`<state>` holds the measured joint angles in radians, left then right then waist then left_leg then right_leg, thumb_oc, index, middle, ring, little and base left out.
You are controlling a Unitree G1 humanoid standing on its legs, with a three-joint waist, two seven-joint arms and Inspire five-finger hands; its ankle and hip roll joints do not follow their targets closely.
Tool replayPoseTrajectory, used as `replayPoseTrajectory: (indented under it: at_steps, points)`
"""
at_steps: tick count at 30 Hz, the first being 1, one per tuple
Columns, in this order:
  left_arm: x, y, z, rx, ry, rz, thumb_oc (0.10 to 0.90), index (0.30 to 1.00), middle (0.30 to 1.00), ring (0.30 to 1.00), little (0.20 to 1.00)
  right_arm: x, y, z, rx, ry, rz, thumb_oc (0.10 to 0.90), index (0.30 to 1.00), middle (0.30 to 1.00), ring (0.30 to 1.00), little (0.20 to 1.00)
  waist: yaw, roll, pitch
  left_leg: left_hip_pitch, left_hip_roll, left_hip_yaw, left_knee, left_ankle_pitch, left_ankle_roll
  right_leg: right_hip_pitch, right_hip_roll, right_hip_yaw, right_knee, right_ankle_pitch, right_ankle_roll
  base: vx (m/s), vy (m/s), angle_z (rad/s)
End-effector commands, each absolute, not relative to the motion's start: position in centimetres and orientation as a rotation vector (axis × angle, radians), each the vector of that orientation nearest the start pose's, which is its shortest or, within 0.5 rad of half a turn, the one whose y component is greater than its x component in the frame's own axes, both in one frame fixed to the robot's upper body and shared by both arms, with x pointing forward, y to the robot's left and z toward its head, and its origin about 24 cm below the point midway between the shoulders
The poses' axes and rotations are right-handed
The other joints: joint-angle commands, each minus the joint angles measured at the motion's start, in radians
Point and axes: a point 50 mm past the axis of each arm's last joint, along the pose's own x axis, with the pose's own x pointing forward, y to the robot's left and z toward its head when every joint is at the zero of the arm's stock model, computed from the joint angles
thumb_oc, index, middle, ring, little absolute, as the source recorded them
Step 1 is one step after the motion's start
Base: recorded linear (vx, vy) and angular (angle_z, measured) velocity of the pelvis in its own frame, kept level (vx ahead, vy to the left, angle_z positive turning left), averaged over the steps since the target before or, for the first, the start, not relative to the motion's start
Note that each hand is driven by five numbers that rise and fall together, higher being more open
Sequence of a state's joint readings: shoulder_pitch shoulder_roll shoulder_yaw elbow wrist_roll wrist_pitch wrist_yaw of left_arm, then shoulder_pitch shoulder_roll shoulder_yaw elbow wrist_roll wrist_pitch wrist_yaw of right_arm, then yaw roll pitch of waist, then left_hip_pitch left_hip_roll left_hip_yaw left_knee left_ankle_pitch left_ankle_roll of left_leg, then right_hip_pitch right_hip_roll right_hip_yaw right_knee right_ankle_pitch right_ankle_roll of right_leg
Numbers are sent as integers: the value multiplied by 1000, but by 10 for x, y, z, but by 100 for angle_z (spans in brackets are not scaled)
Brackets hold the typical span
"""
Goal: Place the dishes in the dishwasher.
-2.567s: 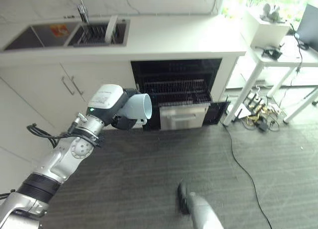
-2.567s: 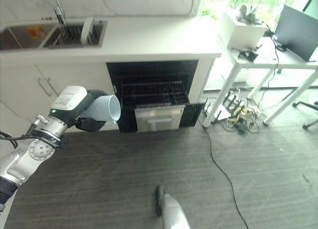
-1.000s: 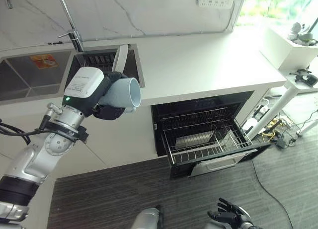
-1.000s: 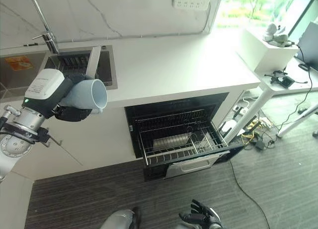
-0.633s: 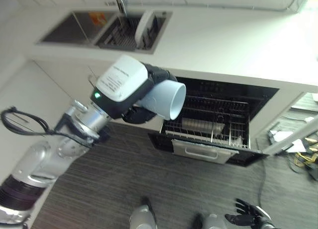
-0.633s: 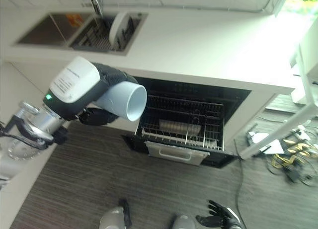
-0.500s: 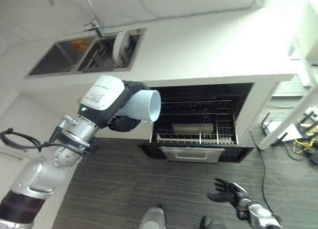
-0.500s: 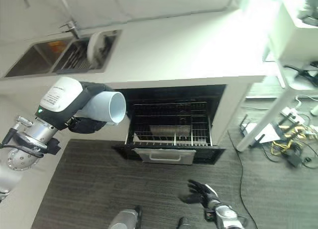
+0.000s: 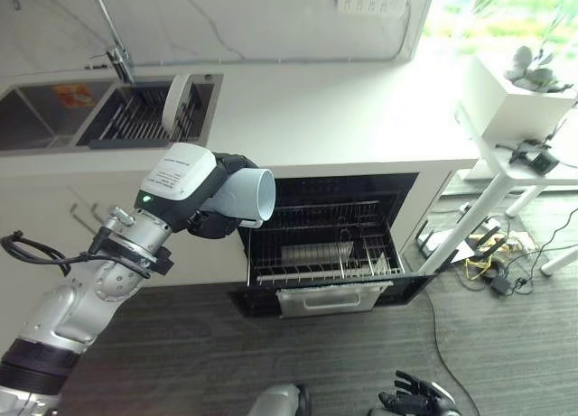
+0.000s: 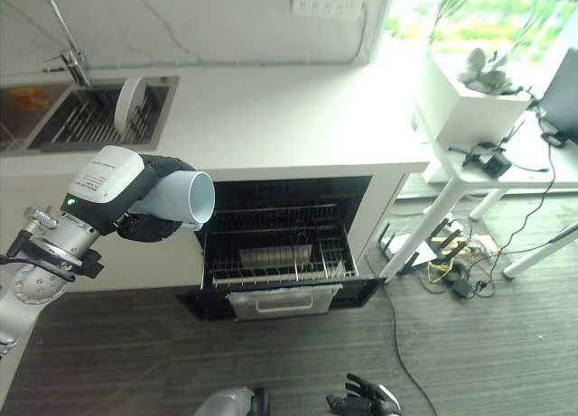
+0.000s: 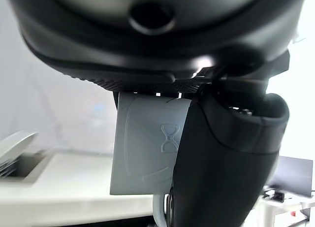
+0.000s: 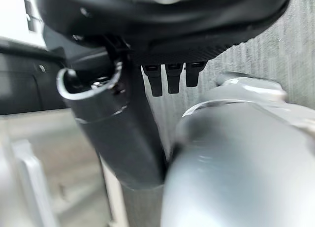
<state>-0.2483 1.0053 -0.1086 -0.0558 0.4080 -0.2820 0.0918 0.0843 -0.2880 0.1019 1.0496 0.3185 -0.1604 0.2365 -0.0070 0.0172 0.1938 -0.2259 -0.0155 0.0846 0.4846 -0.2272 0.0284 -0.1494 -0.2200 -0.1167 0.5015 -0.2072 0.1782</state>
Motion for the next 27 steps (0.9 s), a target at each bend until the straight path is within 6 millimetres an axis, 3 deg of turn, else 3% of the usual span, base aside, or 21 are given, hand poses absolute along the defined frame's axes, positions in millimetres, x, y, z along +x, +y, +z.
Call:
replayPoseTrajectory:
  at_steps: [1,2,3,6,8,10,13,16,19,21,27]
  points:
    - [271,233,261,1369,-841,53,400,300,300,300,300,113,-257,-137,-1,923,-5,800,900,900,900,900,-26,11,4,138,45,-52,-185,-49,-19,-59,-40,66,-201,152,50,120,-721,6]
    - [272,235,263,1375,-838,58,400,300,300,300,300,113,-256,-138,11,930,-3,800,900,900,900,900,-25,8,4,142,59,-58,-185,-59,-24,-72,-41,93,-201,159,59,169,-798,45]
    - [272,239,265,1373,-822,58,400,300,300,300,300,113,-254,-139,0,945,28,800,900,900,900,900,-17,3,-6,133,87,-55,-185,-49,-41,-45,-25,83,-201,122,60,183,-767,47]
    - [270,238,260,1368,-800,72,400,300,300,300,300,121,-257,-136,-6,939,19,800,900,900,900,900,-2,0,-13,120,175,-55,-185,-7,-87,-21,3,24,-201,75,28,95,-485,23]
    - [267,236,257,1359,-805,74,400,300,300,300,300,124,-264,-133,-40,939,23,800,900,900,900,900,-13,8,-7,107,215,-60,-185,22,-110,-19,29,10,-201,56,4,-22,-335,-2]
    - [266,230,262,1331,-842,48,400,300,300,300,300,117,-278,-131,-18,949,-44,800,900,900,900,900,-32,16,5,84,252,-23,-185,68,-126,-3,55,-22,-201,36,-24,-61,-349,40]
    - [266,221,269,1301,-865,11,400,300,300,300,300,101,-288,-133,14,983,-108,800,900,900,900,900,-42,29,11,68,234,12,-185,91,-135,21,64,-60,-201,18,-38,1,-178,93]
    - [265,222,267,1287,-856,16,400,300,300,300,300,94,-291,-136,28,1017,-156,800,900,900,900,900,-26,64,6,12,191,-37,-185,98,-153,39,88,-59,-201,2,-40,103,58,44]
    - [265,225,258,1270,-854,15,400,300,300,300,300,92,-294,-137,58,1031,-208,800,900,900,900,900,-28,80,-3,-4,219,-3,-185,117,-155,70,81,-87,-201,-18,-47,143,162,0]
    - [265,225,252,1255,-854,17,400,300,300,300,300,92,-293,-137,63,1024,-203,800,900,900,900,900,-30,85,-9,5,221,13,-185,113,-153,79,66,-103,-201,-18,-47,95,207,-37]
    - [270,219,237,1255,-832,18,400,300,300,300,300,90,-276,-142,81,1004,-181,800,900,900,900,900,-25,74,-32,52,169,14,-185,58,-128,97,11,-121,-201,-5,-18,112,140,-28]
